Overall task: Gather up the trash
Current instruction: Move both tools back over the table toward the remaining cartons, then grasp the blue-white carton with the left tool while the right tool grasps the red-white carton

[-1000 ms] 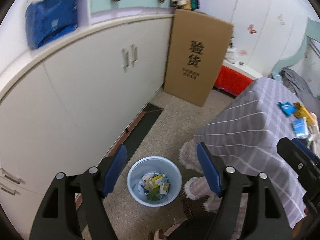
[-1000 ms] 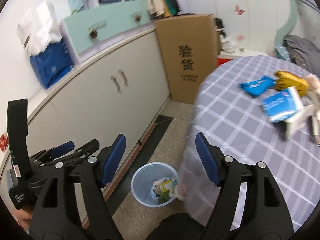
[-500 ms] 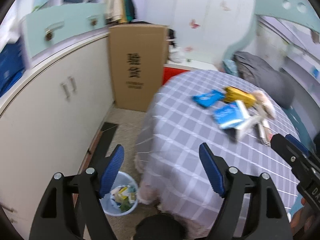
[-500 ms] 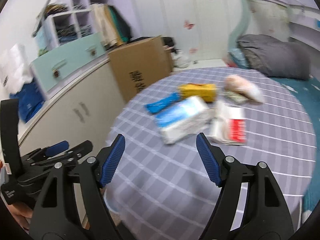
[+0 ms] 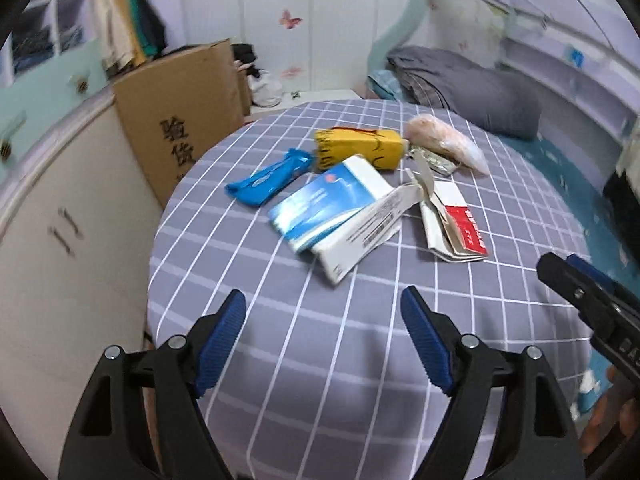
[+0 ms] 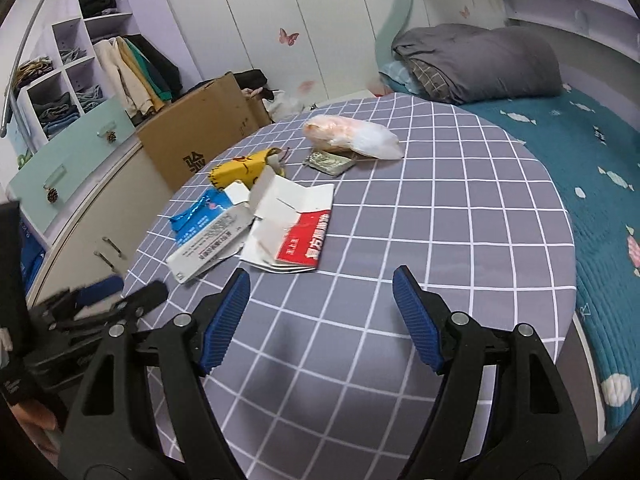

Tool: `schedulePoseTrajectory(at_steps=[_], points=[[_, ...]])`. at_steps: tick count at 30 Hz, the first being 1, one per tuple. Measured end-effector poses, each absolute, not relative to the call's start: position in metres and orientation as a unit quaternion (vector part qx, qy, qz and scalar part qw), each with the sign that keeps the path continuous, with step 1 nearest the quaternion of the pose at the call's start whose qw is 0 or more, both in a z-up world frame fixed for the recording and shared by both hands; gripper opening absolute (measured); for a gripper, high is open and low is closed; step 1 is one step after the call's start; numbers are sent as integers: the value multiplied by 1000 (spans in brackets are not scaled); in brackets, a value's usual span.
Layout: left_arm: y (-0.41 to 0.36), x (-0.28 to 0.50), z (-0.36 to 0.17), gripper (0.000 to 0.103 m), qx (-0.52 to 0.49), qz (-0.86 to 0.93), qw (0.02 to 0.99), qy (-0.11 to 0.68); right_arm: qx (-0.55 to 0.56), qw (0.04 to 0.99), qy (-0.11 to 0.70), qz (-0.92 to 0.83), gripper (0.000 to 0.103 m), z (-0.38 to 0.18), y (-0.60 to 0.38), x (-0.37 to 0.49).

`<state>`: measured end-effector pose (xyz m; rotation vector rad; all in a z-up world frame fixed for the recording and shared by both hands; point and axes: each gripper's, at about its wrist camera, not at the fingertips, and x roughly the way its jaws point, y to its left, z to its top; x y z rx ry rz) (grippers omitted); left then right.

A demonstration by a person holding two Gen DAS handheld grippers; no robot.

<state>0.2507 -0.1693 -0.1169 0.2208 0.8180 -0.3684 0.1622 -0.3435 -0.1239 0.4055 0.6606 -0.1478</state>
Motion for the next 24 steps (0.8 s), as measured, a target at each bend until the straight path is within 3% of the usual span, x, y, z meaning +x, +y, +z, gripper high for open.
schedulePoseTrajectory(at_steps=[8,10,11,14,19,24], points=[[-210,287,-130,77,212,-202,882,369,207,916,338,-66,79,-132,-349,181],[-215,293,-134,48,223,-212,878,367,213,913,341,-61,79,-133,-349,188],[-217,297,-138,43,224,-215,874,373,213,912,344,-61,79,-134,-349,192],[-219,301,-143,39,220,-230,873,370,218,910,349,-52,80,-135,-344,204],[-210,297,-136,18,193,-235,884,356,228,902,363,-42,83,-141,-334,226],[-182,289,-112,14,115,-210,913,331,217,900,376,-38,85,-143,-321,252]])
